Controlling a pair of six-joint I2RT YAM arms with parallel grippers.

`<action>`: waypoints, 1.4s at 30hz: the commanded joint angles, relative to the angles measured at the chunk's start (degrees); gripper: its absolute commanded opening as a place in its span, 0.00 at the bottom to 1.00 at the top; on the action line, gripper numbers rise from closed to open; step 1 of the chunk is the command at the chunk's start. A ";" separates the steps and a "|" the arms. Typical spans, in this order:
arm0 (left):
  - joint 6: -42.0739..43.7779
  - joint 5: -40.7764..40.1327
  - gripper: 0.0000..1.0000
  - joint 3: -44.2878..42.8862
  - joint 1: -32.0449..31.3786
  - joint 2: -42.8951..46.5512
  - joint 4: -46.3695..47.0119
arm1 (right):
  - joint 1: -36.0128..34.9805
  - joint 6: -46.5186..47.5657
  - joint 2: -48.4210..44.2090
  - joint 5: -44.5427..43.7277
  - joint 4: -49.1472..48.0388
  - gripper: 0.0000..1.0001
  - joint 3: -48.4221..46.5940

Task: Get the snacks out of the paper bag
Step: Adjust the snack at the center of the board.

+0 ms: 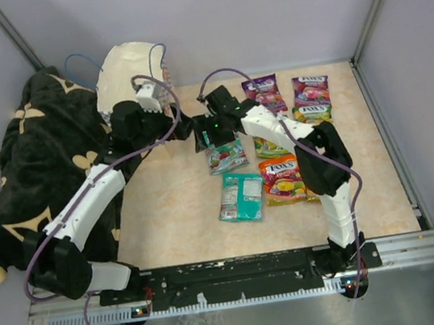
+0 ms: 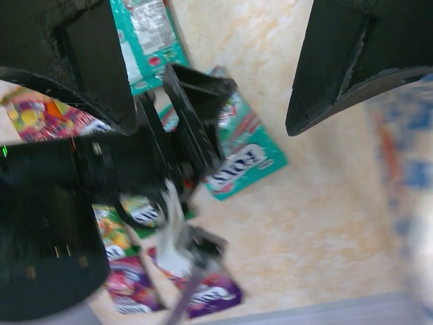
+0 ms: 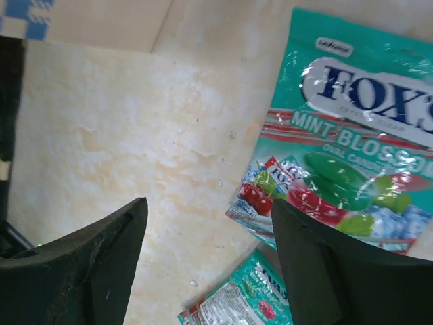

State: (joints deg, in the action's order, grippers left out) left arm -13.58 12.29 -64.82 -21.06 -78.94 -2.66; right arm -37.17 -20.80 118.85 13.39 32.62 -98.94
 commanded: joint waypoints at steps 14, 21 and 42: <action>-5.22 -9.44 0.83 10.60 -11.46 -12.19 16.82 | 8.59 0.16 -10.49 -5.49 -9.14 0.50 14.85; -4.70 -10.55 0.81 3.46 -11.38 -23.09 14.76 | 8.60 0.49 -7.46 -7.12 -8.51 0.47 14.50; -4.22 -6.14 0.42 -25.65 -4.77 -49.74 2.69 | 11.24 -1.61 8.97 -5.77 -6.93 0.33 0.00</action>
State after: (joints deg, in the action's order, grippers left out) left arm -18.00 2.39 -83.96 -28.77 -123.72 4.62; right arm -27.24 -21.96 123.28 8.29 25.80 -94.11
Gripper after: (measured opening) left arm 0.426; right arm 0.327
